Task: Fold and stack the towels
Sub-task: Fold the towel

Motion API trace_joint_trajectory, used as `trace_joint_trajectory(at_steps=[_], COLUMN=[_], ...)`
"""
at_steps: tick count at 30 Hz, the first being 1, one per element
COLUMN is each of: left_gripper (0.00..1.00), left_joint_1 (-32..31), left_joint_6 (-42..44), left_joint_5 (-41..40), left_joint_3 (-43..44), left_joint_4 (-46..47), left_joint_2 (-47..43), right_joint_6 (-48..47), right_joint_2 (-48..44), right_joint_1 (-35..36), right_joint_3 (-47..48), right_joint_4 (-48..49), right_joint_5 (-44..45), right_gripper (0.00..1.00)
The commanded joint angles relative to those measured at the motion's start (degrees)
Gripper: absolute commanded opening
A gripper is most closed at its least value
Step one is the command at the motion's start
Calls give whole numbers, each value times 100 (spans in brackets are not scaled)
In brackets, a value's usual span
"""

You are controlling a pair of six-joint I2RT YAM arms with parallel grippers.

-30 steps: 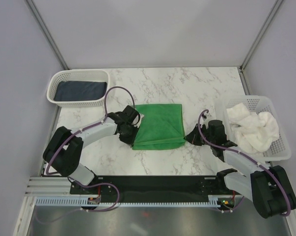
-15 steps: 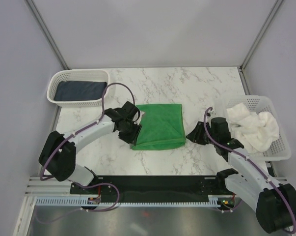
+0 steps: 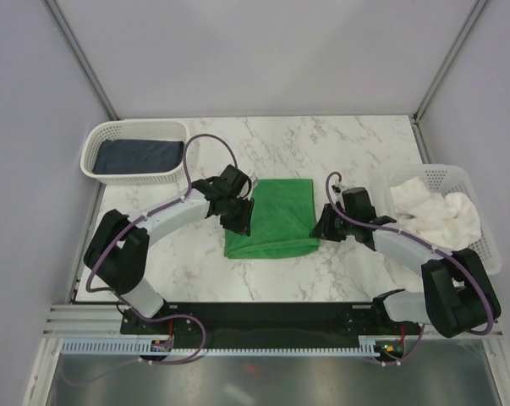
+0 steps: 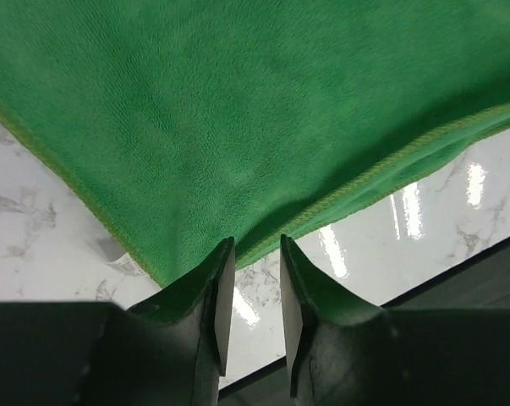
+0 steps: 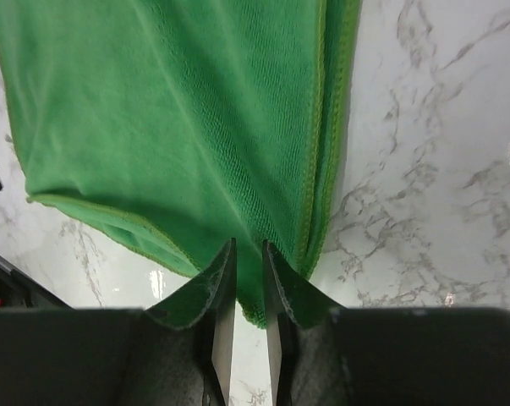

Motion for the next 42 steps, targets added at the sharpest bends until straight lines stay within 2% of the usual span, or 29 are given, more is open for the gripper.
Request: trace_joint_trajectory(at_steps=[1,5,9,15,21,25,31,37,42], left_gripper=[34,33,34,34,34,33,34,35,37], left_joint_1=[-84,-216,-313,-313,-313,-400,-541,-524,-253], left_joint_6=[-545,-633,-668,-660,-843,-1125,-1292,-1196,-950], left_joint_5=[215,215,320,207,224,233,74,-56,-374], left_joint_3=[-315,-667,-931,-862,-370,-720,-1178,-573,-53], left_joint_4=[406,423,415,344,775,995,1030,724,345], left_joint_2=[195,-86,-437,-693,-96,116,-139,-315,-157], right_joint_6=[-159,-334,-177,-317,-36,-9,79,-53,-53], right_joint_2=[-1,-677,-1161,-881,-276,138,-335,-529,-284], right_joint_1=[136,136,136,145,276,276,276,276,285], right_joint_3=[-97,-467,-503,-55,209,-18,-608,49,271], right_joint_4=[165,-466,-548,-531,313,350,208,-133,-74], right_joint_5=[-163,249,189,31,-566,-559,12,13,-162], right_gripper=[25,26,27,28,28,28,30,32,33])
